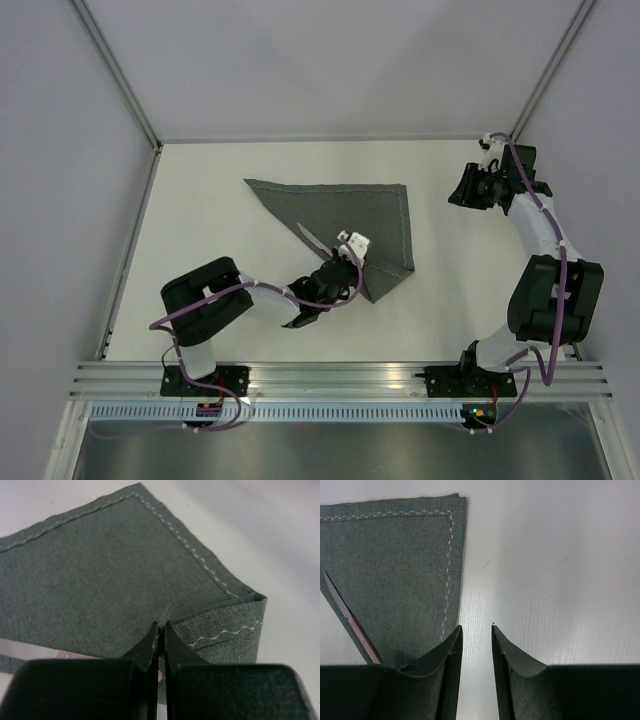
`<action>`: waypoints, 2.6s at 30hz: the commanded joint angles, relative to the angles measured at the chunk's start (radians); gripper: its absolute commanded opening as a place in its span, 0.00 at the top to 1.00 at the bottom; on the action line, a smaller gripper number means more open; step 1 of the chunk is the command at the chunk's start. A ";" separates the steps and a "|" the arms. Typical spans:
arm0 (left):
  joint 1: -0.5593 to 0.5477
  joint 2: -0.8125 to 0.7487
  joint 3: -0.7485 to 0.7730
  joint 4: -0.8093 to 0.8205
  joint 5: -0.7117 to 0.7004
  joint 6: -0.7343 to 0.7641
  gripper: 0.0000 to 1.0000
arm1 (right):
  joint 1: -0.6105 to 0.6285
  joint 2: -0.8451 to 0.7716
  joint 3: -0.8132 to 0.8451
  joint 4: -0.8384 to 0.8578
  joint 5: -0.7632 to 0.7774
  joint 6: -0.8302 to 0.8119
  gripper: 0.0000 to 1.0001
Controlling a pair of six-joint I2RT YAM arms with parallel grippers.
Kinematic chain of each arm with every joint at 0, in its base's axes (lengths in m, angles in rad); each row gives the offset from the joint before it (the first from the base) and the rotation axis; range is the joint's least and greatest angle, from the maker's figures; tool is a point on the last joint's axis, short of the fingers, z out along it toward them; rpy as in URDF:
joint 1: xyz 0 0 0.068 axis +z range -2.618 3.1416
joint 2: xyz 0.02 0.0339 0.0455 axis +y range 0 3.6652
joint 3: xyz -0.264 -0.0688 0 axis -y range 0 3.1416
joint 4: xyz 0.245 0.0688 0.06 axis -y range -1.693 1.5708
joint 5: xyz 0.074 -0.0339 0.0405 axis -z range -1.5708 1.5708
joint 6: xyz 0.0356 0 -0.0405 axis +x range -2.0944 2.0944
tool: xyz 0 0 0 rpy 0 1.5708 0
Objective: Fold the napkin, place the utensils inside, and roll it up
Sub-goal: Fold the napkin
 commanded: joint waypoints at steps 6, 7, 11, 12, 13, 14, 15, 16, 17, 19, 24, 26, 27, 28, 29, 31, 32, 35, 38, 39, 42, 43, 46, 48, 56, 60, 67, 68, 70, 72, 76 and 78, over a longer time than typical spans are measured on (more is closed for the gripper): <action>0.131 -0.050 0.003 -0.120 -0.029 -0.222 0.98 | -0.005 -0.011 0.001 0.010 -0.017 0.009 0.65; 0.142 -0.052 0.006 -0.128 -0.027 -0.228 0.98 | -0.003 -0.010 0.000 0.008 -0.017 0.011 0.65; 0.200 -0.056 0.025 -0.191 -0.001 -0.248 0.98 | -0.005 -0.011 0.001 0.010 -0.019 0.009 0.65; 0.210 -0.058 0.041 -0.202 0.002 -0.248 0.98 | -0.003 -0.011 0.000 0.008 -0.019 0.011 0.65; 0.217 -0.056 0.046 -0.206 0.003 -0.246 0.98 | -0.003 -0.011 -0.001 0.010 -0.019 0.009 0.64; 0.233 -0.055 0.048 -0.206 0.008 -0.245 0.98 | -0.003 -0.011 -0.001 0.010 -0.020 0.009 0.65; 0.240 -0.055 0.054 -0.211 0.011 -0.245 0.98 | -0.003 -0.013 0.001 0.010 -0.020 0.009 0.65; 0.250 -0.055 0.058 -0.216 0.019 -0.248 0.98 | -0.003 -0.011 0.001 0.008 -0.020 0.011 0.65; 0.265 -0.053 0.062 -0.225 0.020 -0.251 0.98 | -0.005 -0.013 0.001 0.010 -0.020 0.011 0.64; 0.277 -0.053 0.071 -0.232 0.025 -0.251 0.98 | -0.003 -0.011 0.001 0.008 -0.020 0.011 0.64; 0.325 -0.047 0.101 -0.260 0.034 -0.240 0.98 | 0.000 -0.007 0.001 0.008 -0.017 0.008 0.65; 0.345 -0.045 0.105 -0.266 0.039 -0.239 0.98 | 0.002 -0.007 0.001 0.010 -0.014 0.008 0.65; 0.352 -0.042 0.109 -0.269 0.040 -0.240 0.98 | 0.002 -0.007 0.001 0.008 -0.014 0.009 0.65; 0.359 -0.044 0.109 -0.272 0.042 -0.243 0.98 | 0.002 -0.007 0.000 0.010 -0.014 0.008 0.65; 0.371 -0.044 0.109 -0.274 0.045 -0.245 0.98 | 0.002 -0.005 0.001 0.010 -0.012 0.008 0.64; 0.380 -0.045 0.109 -0.272 0.048 -0.246 0.98 | 0.003 -0.004 0.001 0.011 -0.011 0.009 0.64; 0.389 -0.047 0.109 -0.274 0.048 -0.248 0.98 | 0.003 -0.004 0.001 0.011 -0.011 0.008 0.65; 0.403 -0.049 0.109 -0.274 0.056 -0.250 0.98 | 0.005 -0.004 0.001 0.008 -0.009 0.008 0.65; 0.417 -0.047 0.114 -0.280 0.059 -0.251 0.98 | 0.006 -0.005 0.000 0.008 -0.008 0.005 0.65; 0.420 -0.047 0.114 -0.280 0.059 -0.253 0.98 | 0.006 -0.004 -0.001 0.008 -0.008 0.006 0.65; 0.437 -0.042 0.114 -0.283 0.066 -0.263 0.98 | 0.006 -0.004 -0.001 0.008 -0.008 0.005 0.64; 0.440 -0.042 0.114 -0.283 0.066 -0.265 0.98 | 0.006 -0.002 -0.001 0.008 -0.008 0.005 0.65; 0.454 -0.041 0.111 -0.283 0.069 -0.271 0.98 | 0.006 0.001 -0.001 0.008 -0.006 0.005 0.64; 0.461 -0.038 0.114 -0.283 0.076 -0.271 0.98 | 0.008 0.004 -0.001 0.008 -0.006 0.003 0.64; 0.474 -0.026 0.131 -0.321 0.068 -0.294 0.98 | 0.009 0.009 -0.001 0.008 0.000 0.005 0.64; 0.481 -0.013 0.158 -0.363 0.071 -0.317 0.98 | 0.011 0.009 -0.001 0.008 0.000 0.005 0.64; 0.492 0.008 0.204 -0.455 0.056 -0.360 0.93 | 0.012 0.010 -0.002 0.006 0.000 0.003 0.64; 0.494 0.008 0.210 -0.462 0.056 -0.365 0.90 | 0.012 0.010 -0.001 0.008 0.000 0.003 0.64; 0.498 0.011 0.215 -0.484 0.059 -0.378 0.86 | 0.014 0.010 -0.001 0.006 0.000 0.005 0.64; 0.501 0.013 0.223 -0.499 0.057 -0.388 0.84 | 0.017 0.010 -0.002 0.006 0.000 0.003 0.64; 0.515 0.010 0.223 -0.522 0.059 -0.414 0.72 | 0.017 0.006 -0.002 0.005 0.000 0.005 0.64; 0.523 0.005 0.223 -0.527 0.066 -0.417 0.59 | 0.015 0.004 -0.002 0.003 -0.002 0.003 0.64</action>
